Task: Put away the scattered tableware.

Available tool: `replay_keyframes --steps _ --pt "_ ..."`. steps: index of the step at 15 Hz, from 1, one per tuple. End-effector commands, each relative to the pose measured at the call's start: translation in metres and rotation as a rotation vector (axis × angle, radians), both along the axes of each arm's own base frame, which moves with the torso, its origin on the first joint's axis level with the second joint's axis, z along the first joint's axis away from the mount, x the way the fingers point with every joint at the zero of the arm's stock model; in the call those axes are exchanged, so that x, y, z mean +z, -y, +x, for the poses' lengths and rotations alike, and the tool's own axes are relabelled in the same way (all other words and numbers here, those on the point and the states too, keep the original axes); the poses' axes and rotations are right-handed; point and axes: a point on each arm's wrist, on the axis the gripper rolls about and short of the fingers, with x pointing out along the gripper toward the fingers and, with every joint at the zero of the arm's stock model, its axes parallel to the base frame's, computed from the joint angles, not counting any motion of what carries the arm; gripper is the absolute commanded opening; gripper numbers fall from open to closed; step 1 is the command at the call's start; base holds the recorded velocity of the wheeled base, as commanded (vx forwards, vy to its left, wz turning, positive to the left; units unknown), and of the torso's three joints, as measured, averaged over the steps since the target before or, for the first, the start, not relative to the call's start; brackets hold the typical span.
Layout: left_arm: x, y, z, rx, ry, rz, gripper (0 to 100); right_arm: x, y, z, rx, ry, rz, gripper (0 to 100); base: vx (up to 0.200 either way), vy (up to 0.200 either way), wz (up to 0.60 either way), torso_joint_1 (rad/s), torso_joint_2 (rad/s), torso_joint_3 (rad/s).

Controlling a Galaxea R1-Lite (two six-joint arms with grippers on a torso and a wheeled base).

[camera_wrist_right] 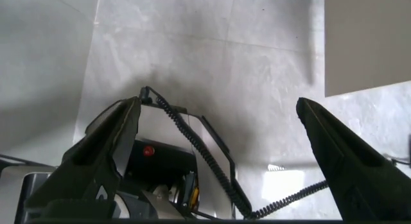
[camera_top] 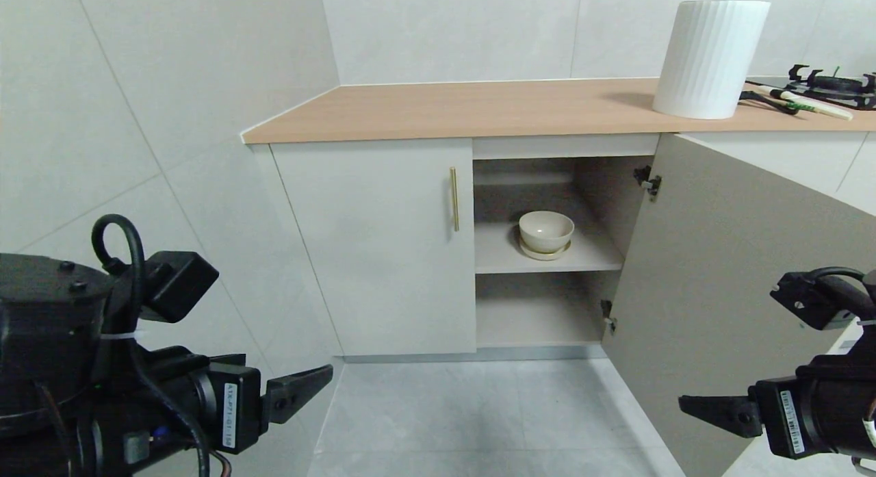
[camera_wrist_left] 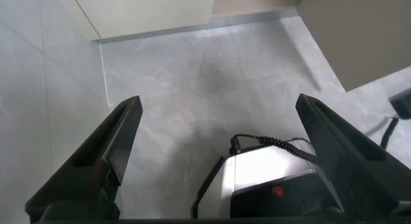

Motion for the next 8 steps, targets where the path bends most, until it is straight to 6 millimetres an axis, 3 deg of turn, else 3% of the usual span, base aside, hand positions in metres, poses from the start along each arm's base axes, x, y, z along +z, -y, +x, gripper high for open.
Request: replay_keyframes --steps 1,6,8 --pt "0.0 0.0 0.0 0.0 -0.002 0.001 100 0.001 0.0 -0.001 -0.001 0.003 0.002 100 0.0 0.0 0.0 0.0 0.0 0.0" --pt "0.0 0.0 0.0 0.001 -0.001 0.003 100 0.002 0.005 -0.006 -0.009 -0.016 -0.035 100 0.0 0.0 0.0 0.0 0.0 0.0" --pt "-0.001 0.0 0.0 -0.003 -0.001 0.009 100 0.002 0.009 -0.011 -0.006 -0.015 -0.089 100 0.0 -0.2 0.0 0.005 0.0 0.007"
